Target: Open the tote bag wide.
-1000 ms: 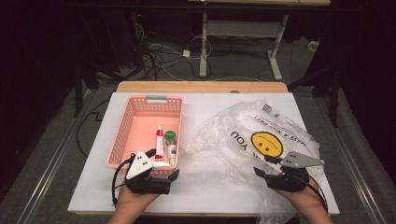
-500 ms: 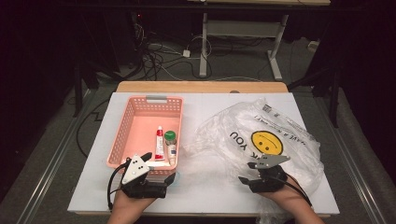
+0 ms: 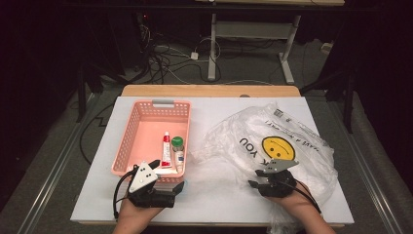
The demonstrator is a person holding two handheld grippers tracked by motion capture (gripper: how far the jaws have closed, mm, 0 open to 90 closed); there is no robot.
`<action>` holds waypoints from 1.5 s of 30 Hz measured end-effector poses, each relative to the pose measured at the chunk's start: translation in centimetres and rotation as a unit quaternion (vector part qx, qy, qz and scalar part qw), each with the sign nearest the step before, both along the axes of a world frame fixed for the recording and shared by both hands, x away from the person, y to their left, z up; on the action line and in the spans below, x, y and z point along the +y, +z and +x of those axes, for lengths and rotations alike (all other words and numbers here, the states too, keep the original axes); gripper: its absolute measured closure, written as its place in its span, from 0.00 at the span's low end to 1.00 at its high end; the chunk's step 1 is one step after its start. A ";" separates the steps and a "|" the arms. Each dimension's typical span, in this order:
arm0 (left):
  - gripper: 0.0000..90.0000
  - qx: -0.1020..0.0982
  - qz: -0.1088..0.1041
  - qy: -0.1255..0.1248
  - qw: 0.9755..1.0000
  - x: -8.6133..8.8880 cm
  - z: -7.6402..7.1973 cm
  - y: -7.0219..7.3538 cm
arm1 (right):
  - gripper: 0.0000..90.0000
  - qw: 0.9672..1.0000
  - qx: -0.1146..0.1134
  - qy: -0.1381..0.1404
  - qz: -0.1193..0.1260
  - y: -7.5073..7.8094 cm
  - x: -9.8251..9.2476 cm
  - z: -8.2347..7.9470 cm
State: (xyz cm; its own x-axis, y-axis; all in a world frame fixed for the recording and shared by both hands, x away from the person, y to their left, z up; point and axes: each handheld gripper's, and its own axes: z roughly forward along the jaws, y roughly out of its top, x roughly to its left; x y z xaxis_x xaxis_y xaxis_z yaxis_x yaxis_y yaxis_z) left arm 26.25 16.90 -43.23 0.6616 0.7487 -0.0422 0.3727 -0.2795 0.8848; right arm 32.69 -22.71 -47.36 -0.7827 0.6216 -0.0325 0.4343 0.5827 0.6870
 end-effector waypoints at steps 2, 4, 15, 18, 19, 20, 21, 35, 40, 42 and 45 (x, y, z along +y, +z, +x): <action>0.00 0.000 -0.001 0.001 1.000 0.1 0.0 0.0 | 0.64 1.000 0.002 0.000 0.004 0.1 -0.1 0.0; 0.00 0.000 -0.001 0.001 1.000 0.1 0.0 0.0 | 0.65 1.000 0.000 0.000 0.006 0.1 -0.1 0.0; 0.00 0.001 -0.002 0.001 1.000 0.1 0.0 0.0 | 0.79 1.000 -0.005 0.000 0.008 0.5 -0.9 -0.1; 0.00 0.001 -0.003 0.002 1.000 0.2 0.0 0.1 | 0.82 1.000 -0.010 0.002 0.015 0.8 -1.0 -0.2; 0.00 0.001 -0.003 0.002 1.000 0.2 0.0 0.1 | 0.82 1.000 -0.011 0.001 0.020 0.9 -1.0 -0.2; 0.00 0.001 -0.003 0.002 1.000 0.2 0.0 0.0 | 0.82 1.000 -0.011 0.001 0.020 0.9 -1.0 -0.2; 0.00 0.001 -0.003 0.002 1.000 0.2 0.0 0.0 | 0.84 0.999 -0.011 0.002 0.031 1.1 -1.1 -0.3; 0.00 0.002 -0.003 0.002 1.000 0.1 0.0 0.0 | 0.87 1.000 0.005 0.002 0.007 0.1 -0.9 0.2; 0.00 0.002 -0.003 0.001 1.000 0.1 0.0 0.0 | 1.00 1.000 0.002 -0.001 0.000 0.1 -0.7 0.1; 0.00 0.001 -0.004 0.001 1.000 0.1 0.0 0.1 | 1.00 1.000 -0.008 0.002 0.010 0.3 -0.8 0.0; 0.00 0.001 -0.004 0.001 1.000 0.2 -0.1 0.1 | 1.00 0.999 -0.026 -0.006 0.026 0.8 -1.0 -0.2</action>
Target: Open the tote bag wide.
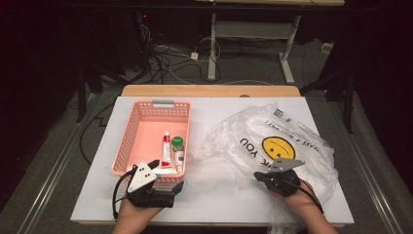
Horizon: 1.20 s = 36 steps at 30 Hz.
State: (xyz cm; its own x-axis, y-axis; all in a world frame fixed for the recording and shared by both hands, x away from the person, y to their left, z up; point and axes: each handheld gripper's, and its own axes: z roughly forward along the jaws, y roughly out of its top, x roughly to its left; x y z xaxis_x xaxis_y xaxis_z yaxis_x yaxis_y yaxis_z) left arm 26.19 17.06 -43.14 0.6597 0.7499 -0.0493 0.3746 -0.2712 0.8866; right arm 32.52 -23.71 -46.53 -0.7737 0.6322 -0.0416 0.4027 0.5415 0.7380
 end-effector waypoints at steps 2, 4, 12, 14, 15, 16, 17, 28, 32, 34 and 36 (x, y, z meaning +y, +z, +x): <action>0.00 0.000 0.001 0.000 1.000 0.0 0.0 0.0 | 1.00 1.000 -0.019 -0.010 0.023 0.6 -0.3 -0.1; 0.00 0.001 0.001 0.000 1.000 -0.1 0.1 -0.1 | 1.00 0.998 -0.029 -0.020 0.048 1.1 -0.4 -0.1; 0.00 0.000 0.000 -0.003 1.000 -0.2 0.2 -0.1 | 1.00 0.991 -0.065 -0.055 0.099 3.6 -0.4 1.6; 0.00 0.001 -0.002 -0.003 1.000 -0.2 0.2 -0.1 | 1.00 0.990 -0.071 -0.059 0.110 4.2 -0.4 2.2; 0.00 0.000 -0.002 -0.003 1.000 -0.2 0.2 -0.1 | 1.00 0.989 -0.074 -0.060 0.110 4.5 -0.3 2.4; 0.00 0.000 -0.002 -0.002 1.000 -0.1 0.2 -0.1 | 1.00 0.988 -0.077 -0.063 0.119 4.8 -0.1 2.8; 0.00 0.000 -0.002 -0.002 1.000 -0.1 0.3 -0.1 | 1.00 0.988 -0.077 -0.063 0.119 4.8 -0.1 2.8; 0.00 -0.002 -0.002 0.003 1.000 0.1 0.3 -0.1 | 1.00 0.984 -0.099 -0.070 0.129 4.8 0.2 2.6; 0.00 -0.004 -0.004 0.010 1.000 0.3 0.3 0.0 | 1.00 0.983 -0.100 -0.073 0.135 4.8 -0.1 2.5; 0.00 -0.004 -0.005 0.014 1.000 0.6 0.3 0.1 | 1.00 0.982 -0.101 -0.074 0.139 4.9 -0.2 2.5; 0.00 -0.005 -0.007 0.020 1.000 0.9 0.4 0.1 | 1.00 0.982 -0.106 -0.073 0.140 5.0 -0.4 2.5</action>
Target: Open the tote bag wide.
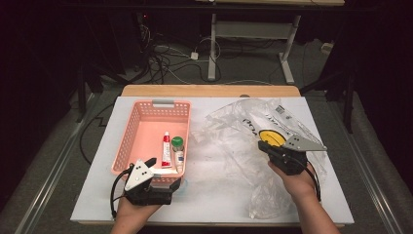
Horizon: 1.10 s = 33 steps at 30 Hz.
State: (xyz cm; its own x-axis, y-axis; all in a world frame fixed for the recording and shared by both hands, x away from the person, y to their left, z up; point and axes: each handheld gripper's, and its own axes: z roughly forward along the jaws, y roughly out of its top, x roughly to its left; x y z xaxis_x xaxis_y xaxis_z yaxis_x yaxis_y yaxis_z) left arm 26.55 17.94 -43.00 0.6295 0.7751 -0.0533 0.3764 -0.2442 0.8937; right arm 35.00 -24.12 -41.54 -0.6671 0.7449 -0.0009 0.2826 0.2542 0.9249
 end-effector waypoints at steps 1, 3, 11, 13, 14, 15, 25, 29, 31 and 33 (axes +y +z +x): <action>0.00 0.000 -0.001 0.003 1.000 0.2 0.0 0.0 | 1.00 1.000 -0.002 -0.001 0.003 0.1 -0.1 0.0; 0.00 0.000 -0.003 0.011 1.000 0.5 0.1 0.1 | 1.00 1.000 -0.007 -0.001 0.005 0.3 -0.3 0.0; 0.00 0.005 -0.004 0.044 0.999 2.2 0.4 0.2 | 1.00 1.000 -0.022 -0.001 0.017 0.9 -0.8 -0.1; 0.00 0.006 -0.004 0.053 0.999 2.7 0.5 0.3 | 1.00 0.999 -0.025 0.000 0.022 1.1 -0.9 -0.2; 0.00 0.007 -0.004 0.057 0.998 2.8 0.6 0.2 | 1.00 0.999 -0.025 0.000 0.022 1.1 -0.9 -0.2; 0.00 0.009 -0.002 0.061 0.998 3.1 0.7 0.2 | 1.00 0.999 -0.029 0.000 0.024 1.2 -1.0 -0.2; 0.00 0.029 -0.004 0.078 0.997 4.2 1.6 0.3 | 1.00 0.998 -0.044 0.009 0.031 2.0 -1.0 -0.3; 0.00 0.025 -0.008 0.079 0.997 4.1 1.9 0.7 | 1.00 0.998 -0.047 0.009 0.034 2.1 -1.0 -0.2; 0.00 0.028 -0.005 0.076 0.997 3.9 2.2 1.1 | 1.00 0.998 -0.047 0.009 0.034 2.2 -1.1 -0.2; 0.00 0.027 -0.006 0.076 0.997 3.8 2.4 1.5 | 1.00 0.998 -0.047 0.009 0.034 2.2 -1.1 -0.1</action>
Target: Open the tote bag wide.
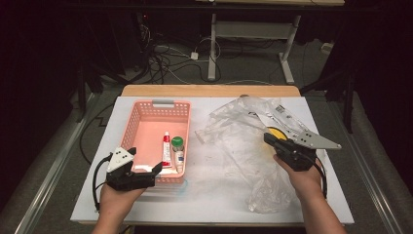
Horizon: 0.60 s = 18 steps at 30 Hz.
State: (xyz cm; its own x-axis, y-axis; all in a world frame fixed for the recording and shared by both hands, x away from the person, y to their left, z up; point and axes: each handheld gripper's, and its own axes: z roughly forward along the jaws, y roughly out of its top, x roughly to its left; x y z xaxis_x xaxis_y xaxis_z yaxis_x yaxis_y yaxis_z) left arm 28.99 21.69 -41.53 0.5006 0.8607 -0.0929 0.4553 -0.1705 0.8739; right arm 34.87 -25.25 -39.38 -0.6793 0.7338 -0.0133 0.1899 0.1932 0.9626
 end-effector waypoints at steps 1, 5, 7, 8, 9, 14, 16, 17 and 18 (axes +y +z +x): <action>0.00 0.001 -0.006 -0.001 1.000 0.0 0.2 0.2 | 1.00 1.000 0.000 0.000 0.000 0.0 0.0 0.0; 0.00 0.001 -0.019 -0.001 1.000 -0.1 1.1 0.7 | 1.00 1.000 -0.001 0.003 0.003 0.1 -0.1 0.1; 0.00 0.006 -0.026 -0.001 1.000 -0.2 1.7 0.9 | 1.00 1.000 0.001 0.002 0.006 0.1 -0.1 0.0; 0.00 0.007 -0.030 -0.001 1.000 -0.3 2.1 1.0 | 1.00 1.000 -0.001 0.002 0.005 0.2 -0.1 0.0; 0.00 0.007 -0.032 0.000 0.999 -0.3 2.4 1.1 | 1.00 1.000 -0.001 0.001 0.006 0.2 -0.1 0.0; 0.00 0.013 -0.030 -0.001 0.999 -0.8 4.1 1.7 | 1.00 1.000 -0.003 0.002 0.008 0.3 -0.2 0.0; 0.00 0.011 -0.027 -0.001 1.000 -1.1 4.7 1.9 | 1.00 1.000 -0.003 0.002 0.007 0.3 -0.2 0.0; 0.00 0.011 -0.025 -0.001 1.000 -1.2 5.0 1.9 | 1.00 1.000 -0.002 0.002 0.007 0.3 -0.2 0.0; 0.00 0.012 -0.022 -0.001 1.000 -1.3 5.4 1.9 | 1.00 1.000 -0.001 0.002 0.007 0.3 -0.2 0.0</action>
